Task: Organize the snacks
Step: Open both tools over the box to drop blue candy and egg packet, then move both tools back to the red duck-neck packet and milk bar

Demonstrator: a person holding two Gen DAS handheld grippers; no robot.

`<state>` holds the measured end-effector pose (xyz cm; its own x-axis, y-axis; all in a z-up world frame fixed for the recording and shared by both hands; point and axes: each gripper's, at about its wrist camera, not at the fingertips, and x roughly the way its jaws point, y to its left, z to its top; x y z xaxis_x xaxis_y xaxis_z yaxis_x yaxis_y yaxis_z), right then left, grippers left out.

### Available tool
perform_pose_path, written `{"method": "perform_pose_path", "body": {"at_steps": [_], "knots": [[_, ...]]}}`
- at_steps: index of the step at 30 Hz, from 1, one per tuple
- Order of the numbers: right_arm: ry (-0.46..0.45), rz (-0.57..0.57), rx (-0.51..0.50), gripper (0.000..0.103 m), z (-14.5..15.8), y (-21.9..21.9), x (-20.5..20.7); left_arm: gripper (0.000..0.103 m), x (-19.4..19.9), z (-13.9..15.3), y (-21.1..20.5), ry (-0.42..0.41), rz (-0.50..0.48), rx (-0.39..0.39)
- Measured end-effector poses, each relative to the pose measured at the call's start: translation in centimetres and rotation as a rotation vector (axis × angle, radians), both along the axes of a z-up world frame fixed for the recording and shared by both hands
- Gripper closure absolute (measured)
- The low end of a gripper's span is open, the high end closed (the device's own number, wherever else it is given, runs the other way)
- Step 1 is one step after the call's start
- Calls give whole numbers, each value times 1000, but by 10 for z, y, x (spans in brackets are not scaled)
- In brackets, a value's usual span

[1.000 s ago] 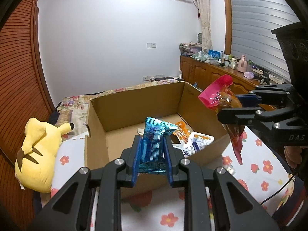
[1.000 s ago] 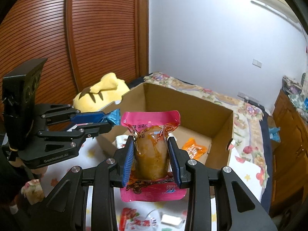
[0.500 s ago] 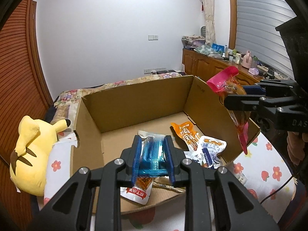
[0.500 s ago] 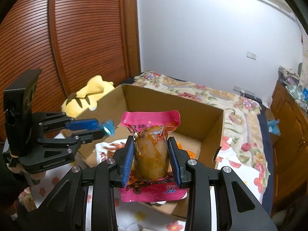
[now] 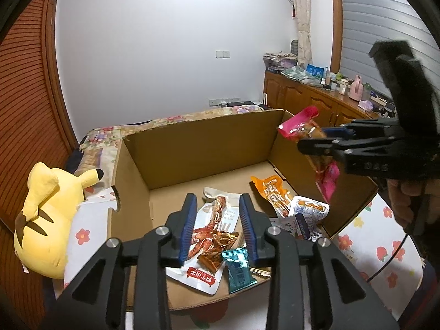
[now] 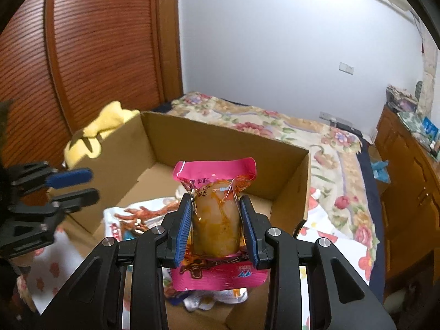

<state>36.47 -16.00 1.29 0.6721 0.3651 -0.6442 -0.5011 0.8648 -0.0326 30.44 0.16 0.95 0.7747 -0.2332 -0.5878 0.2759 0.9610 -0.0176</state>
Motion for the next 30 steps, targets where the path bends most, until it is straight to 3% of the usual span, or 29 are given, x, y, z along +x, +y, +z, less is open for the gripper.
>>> {"method": "perform_pose_path", "body": {"at_steps": [7, 20, 30], "knots": [[20, -39, -42, 68, -11, 1, 8, 65, -2, 0, 5, -4, 14, -6], [66, -48, -22, 66, -20, -1, 13, 65, -11, 1, 5, -13, 14, 3], [29, -54, 40, 61, -5, -3, 3, 65, -19, 4, 5, -25, 7, -2]]}}
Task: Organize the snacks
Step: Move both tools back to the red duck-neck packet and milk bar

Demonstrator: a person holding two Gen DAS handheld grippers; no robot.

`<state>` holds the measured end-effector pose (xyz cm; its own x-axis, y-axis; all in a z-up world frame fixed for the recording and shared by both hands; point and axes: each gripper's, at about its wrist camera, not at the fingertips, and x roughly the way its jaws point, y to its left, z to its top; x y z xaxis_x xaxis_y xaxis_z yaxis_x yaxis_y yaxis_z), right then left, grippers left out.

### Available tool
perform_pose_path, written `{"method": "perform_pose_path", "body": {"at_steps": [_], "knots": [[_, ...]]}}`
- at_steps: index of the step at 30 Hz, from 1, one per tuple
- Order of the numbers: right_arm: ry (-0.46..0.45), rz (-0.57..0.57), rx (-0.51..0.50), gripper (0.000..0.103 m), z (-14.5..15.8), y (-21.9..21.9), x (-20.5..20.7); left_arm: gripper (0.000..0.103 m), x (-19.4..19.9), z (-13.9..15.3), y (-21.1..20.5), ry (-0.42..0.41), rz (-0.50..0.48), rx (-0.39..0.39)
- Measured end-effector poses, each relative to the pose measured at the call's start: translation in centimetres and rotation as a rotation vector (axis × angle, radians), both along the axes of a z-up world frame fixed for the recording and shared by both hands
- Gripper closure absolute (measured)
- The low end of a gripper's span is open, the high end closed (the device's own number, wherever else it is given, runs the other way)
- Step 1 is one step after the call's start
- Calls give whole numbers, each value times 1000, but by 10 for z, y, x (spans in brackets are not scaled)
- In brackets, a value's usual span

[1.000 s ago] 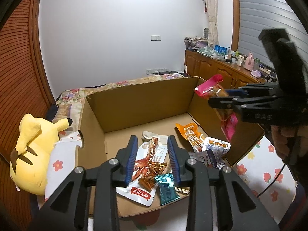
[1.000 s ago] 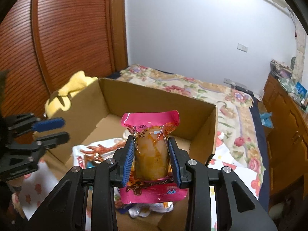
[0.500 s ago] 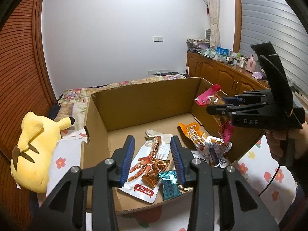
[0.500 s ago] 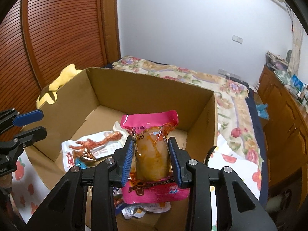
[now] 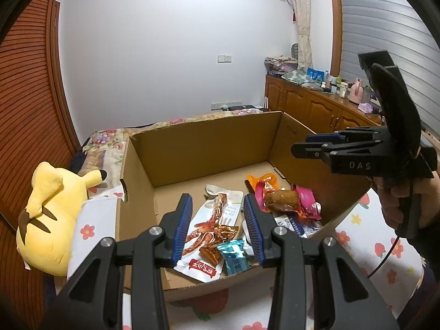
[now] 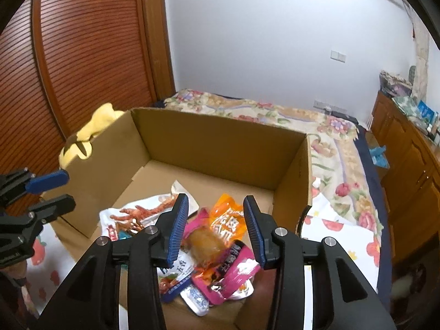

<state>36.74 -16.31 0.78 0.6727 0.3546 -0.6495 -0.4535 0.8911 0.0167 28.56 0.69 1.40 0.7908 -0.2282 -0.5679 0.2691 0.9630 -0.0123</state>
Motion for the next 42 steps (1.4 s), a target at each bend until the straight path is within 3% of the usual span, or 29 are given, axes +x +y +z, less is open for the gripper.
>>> {"method": "perform_pose_path", "body": {"at_steps": [9, 20, 30, 42], "knots": [[-62, 0, 29, 61, 30, -6, -34, 65, -29, 12, -4, -25, -9, 1], [-150, 12, 47, 61, 65, -19, -121, 61, -90, 21, -15, -59, -40, -16], [-134, -7, 48, 55, 38, -40, -180, 55, -128, -13, -44, -4, -84, 12], [-17, -57, 101, 53, -28, -76, -191, 54, -128, -68, -90, 113, -186, 51]]}}
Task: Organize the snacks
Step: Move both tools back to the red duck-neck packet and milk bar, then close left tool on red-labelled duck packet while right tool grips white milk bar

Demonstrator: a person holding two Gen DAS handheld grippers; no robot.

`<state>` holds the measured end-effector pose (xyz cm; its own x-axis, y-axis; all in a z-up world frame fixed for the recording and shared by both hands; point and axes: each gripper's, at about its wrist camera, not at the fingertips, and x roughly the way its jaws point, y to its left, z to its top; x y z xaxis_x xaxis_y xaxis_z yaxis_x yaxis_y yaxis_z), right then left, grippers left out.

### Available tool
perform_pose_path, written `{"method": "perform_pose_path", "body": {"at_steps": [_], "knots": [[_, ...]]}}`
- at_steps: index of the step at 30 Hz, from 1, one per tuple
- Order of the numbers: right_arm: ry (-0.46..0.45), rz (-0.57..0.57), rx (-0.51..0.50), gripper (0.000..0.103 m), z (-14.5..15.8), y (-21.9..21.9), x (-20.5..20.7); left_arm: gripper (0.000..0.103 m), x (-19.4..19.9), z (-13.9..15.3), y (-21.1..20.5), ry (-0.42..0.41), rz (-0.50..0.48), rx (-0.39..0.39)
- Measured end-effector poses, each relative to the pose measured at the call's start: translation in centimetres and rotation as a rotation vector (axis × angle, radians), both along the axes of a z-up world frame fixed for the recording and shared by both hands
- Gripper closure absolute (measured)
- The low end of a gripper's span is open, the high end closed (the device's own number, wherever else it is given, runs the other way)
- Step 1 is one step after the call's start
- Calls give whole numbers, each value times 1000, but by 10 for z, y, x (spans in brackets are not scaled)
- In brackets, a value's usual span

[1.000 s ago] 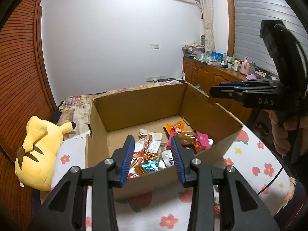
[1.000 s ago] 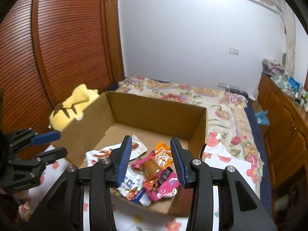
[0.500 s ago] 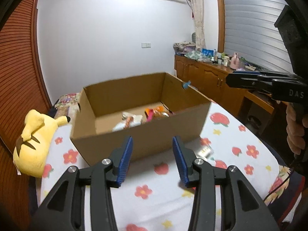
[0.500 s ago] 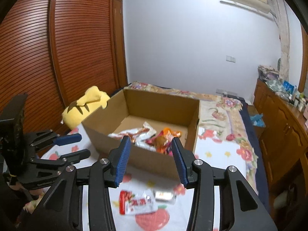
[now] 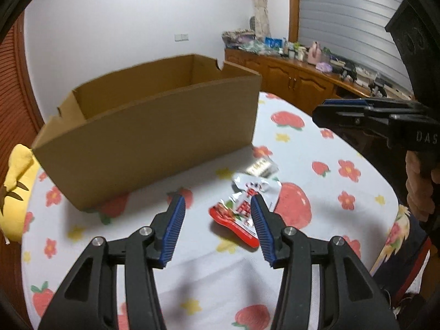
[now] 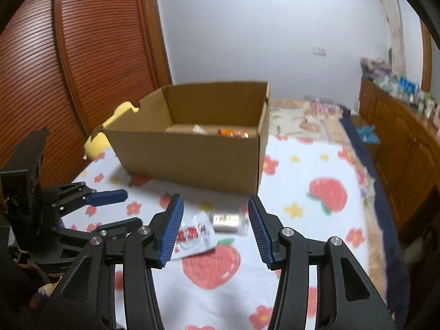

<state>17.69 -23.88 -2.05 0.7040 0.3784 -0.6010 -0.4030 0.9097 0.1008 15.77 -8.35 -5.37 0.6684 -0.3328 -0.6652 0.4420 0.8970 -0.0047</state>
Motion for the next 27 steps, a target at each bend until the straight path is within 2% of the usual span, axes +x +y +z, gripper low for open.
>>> {"method": "perform_pose_path", "body": {"at_steps": [7, 13, 19, 27], "knots": [[45, -26, 11, 53, -30, -8, -1, 53, 9, -22, -13, 51, -33, 25], [60, -44, -3, 53, -50, -12, -1, 47, 19, -32, -22, 78, -55, 39], [85, -58, -7, 53, -67, -17, 1, 38, 26, -36, -28, 85, -79, 41], [108, -60, -4, 53, -81, -18, 2, 35, 30, -38, -35, 88, -129, 57]]}}
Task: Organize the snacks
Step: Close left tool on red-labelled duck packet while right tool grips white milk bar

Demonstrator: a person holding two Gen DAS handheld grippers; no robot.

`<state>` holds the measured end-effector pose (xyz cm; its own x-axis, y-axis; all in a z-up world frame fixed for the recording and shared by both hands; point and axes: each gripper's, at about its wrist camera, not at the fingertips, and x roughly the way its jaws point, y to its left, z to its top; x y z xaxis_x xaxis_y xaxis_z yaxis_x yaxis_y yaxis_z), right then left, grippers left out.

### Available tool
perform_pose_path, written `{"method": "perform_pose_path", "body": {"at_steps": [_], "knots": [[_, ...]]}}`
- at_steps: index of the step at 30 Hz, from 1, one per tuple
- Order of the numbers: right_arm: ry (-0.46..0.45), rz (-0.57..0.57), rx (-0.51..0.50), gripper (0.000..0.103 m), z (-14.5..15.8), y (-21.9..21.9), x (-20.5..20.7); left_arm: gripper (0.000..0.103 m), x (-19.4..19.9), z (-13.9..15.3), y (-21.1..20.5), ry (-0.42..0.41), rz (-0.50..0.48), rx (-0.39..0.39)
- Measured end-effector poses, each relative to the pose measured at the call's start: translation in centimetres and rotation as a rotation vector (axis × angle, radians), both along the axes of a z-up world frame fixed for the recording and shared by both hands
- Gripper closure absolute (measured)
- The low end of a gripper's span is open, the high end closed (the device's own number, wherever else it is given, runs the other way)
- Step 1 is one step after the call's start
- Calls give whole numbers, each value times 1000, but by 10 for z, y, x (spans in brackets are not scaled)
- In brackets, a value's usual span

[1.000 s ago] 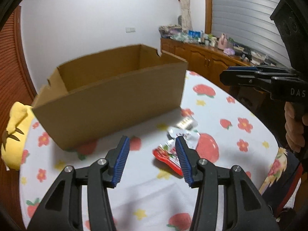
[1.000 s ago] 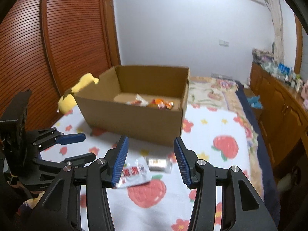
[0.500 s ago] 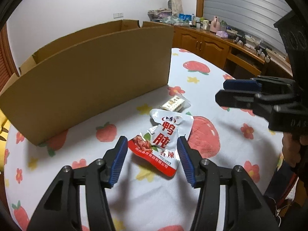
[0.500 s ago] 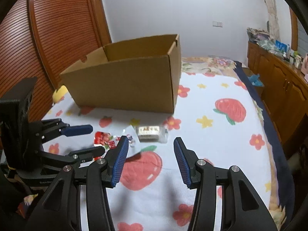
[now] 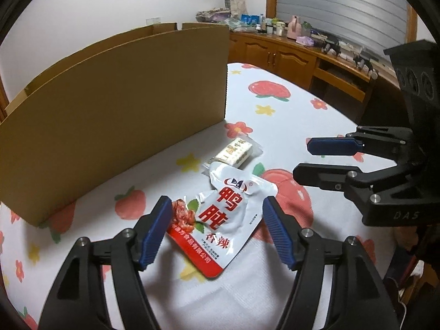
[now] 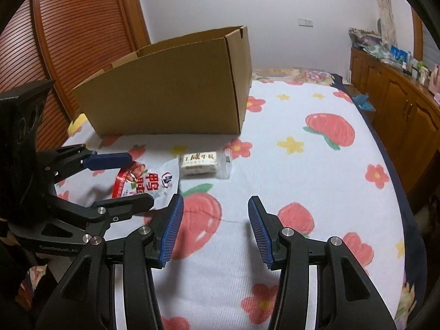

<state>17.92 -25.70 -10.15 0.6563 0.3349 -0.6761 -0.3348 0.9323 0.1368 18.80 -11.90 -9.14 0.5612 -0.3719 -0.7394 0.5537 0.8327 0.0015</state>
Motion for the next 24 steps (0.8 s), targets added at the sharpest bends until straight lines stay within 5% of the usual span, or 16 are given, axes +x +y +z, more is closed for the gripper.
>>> {"method": "perform_pose_path", "body": {"at_steps": [24], "knots": [[7, 38, -49, 53, 12, 31, 57, 34, 2, -9, 14, 20, 10, 56]]}}
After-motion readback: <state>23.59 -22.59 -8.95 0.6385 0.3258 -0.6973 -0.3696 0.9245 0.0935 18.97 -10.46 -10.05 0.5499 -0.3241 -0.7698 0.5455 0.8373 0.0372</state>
